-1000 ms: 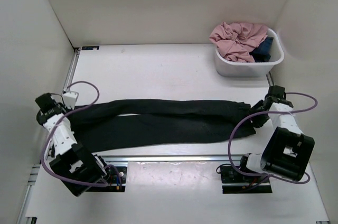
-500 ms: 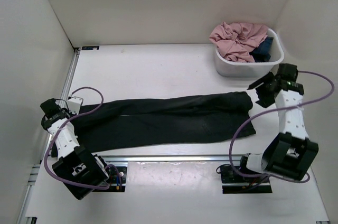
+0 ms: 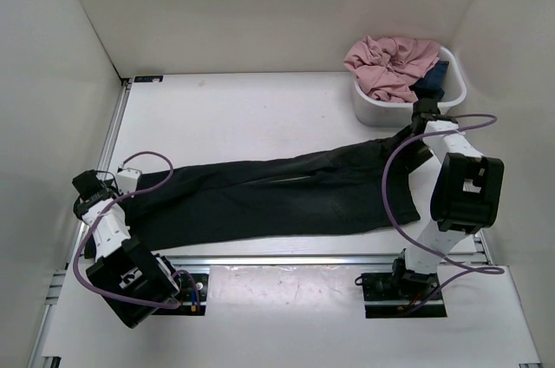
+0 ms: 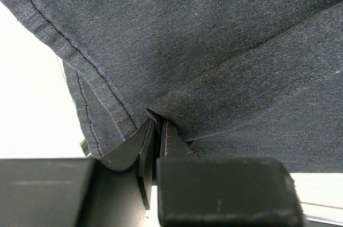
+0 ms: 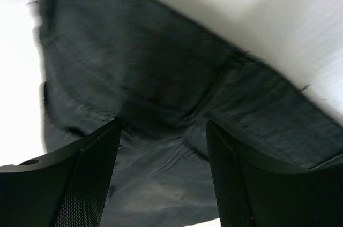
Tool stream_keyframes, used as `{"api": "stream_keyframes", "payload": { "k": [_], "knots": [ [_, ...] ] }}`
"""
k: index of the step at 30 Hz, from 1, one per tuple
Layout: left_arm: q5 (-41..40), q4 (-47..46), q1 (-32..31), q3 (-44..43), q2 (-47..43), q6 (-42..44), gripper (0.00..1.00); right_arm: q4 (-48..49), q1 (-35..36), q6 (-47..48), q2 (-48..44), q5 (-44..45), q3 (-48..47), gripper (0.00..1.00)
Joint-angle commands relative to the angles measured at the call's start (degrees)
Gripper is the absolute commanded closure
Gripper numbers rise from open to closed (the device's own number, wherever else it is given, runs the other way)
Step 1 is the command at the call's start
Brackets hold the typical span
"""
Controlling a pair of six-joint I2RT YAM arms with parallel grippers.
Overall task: Fold and stack the trousers
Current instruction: Flatten the trousers out, then fold the trousers
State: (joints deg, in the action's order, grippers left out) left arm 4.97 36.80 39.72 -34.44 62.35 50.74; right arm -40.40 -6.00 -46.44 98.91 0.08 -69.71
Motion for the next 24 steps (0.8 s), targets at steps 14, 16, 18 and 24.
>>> {"api": "stream_keyframes", "payload": {
  "k": [14,16,18,24],
  "knots": [
    [-0.4,0.47,0.44,-1.42,-1.44,0.41,0.86,2.96,-4.36,-9.09,-14.66,-1.92,31.11,1.0],
    [-0.4,0.47,0.44,-1.42,-1.44,0.41,0.86,0.25,-4.89,-11.04,-19.7,-1.93,35.32,0.96],
    [0.73,0.47,0.44,-1.95,-1.44,0.41,0.86,-3.09,-4.9,-13.93,-27.08,-0.44,36.57,0.78],
    [3.72,0.47,0.44,-3.79,0.31,1.03,0.86,-8.55,-5.43,-10.81,-38.27,9.39,25.73,0.3]
  ]
}}
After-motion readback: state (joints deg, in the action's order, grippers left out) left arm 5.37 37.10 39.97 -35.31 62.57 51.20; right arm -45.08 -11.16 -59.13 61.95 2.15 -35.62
